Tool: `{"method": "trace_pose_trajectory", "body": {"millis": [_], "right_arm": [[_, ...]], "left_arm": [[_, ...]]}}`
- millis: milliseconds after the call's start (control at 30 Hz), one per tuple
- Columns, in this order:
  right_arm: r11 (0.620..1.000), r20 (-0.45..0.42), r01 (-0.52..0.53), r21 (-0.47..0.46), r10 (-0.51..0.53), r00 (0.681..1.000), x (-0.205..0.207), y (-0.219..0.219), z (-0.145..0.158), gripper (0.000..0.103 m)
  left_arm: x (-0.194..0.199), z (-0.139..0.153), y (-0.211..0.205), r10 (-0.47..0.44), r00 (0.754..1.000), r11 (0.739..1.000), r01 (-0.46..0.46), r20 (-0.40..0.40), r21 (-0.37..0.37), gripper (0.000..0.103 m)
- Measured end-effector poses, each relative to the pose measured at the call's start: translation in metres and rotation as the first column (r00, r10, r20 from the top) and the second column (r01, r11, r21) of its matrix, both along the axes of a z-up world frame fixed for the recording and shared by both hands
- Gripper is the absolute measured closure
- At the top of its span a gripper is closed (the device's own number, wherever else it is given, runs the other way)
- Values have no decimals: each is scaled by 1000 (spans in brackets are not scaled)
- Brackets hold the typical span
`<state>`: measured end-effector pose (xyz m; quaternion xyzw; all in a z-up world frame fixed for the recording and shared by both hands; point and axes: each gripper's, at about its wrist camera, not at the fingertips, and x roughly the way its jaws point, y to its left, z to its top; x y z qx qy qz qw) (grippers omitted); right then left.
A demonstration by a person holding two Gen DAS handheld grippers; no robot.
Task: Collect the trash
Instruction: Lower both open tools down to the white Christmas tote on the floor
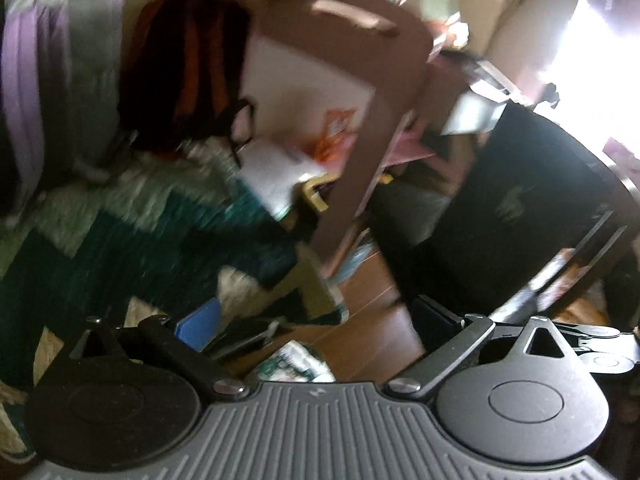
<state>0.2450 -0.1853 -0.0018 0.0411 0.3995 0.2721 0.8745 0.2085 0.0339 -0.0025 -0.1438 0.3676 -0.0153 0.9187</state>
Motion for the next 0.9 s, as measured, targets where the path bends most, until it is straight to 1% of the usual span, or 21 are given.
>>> {"method": "trace_pose_trajectory", "body": {"millis": [100,200,267,333,467,567,633,767,900], "right_arm": [[998,-68,-3,-65,-2,998,16,18,-36,47],[995,-146,7,-102,-22,989,35,31,-73,47],[993,-191,10,-122,-33,981,47,39,-98,47],[989,-236,24,-147,-58,970,60,44,-123,47],[979,-330,69,-190,-130,935,89,51,-174,47],[970,-400,97,-221,-181,898,113,55,-214,47],[964,-434,93,-247,-196,879,126,58,-238,47],[947,-471,89,-307,-233,851,151,62,-285,47],[935,-489,113,-335,-276,828,174,62,-324,47]], "left_arm": [[11,-42,9,25,999,1000,-24,-44,20,1],[22,-82,16,28,996,999,-25,-83,36,1],[29,-110,18,38,994,997,-31,-106,65,1],[36,-133,19,38,991,996,-27,-130,86,1],[53,-181,19,23,981,994,-1,-194,112,1],[67,-216,16,-2,970,991,35,-243,130,1],[77,-240,12,-28,960,988,69,-280,140,1],[96,-281,1,-82,940,978,140,-332,154,1],[116,-318,-11,-124,927,957,206,-354,204,1]]}}
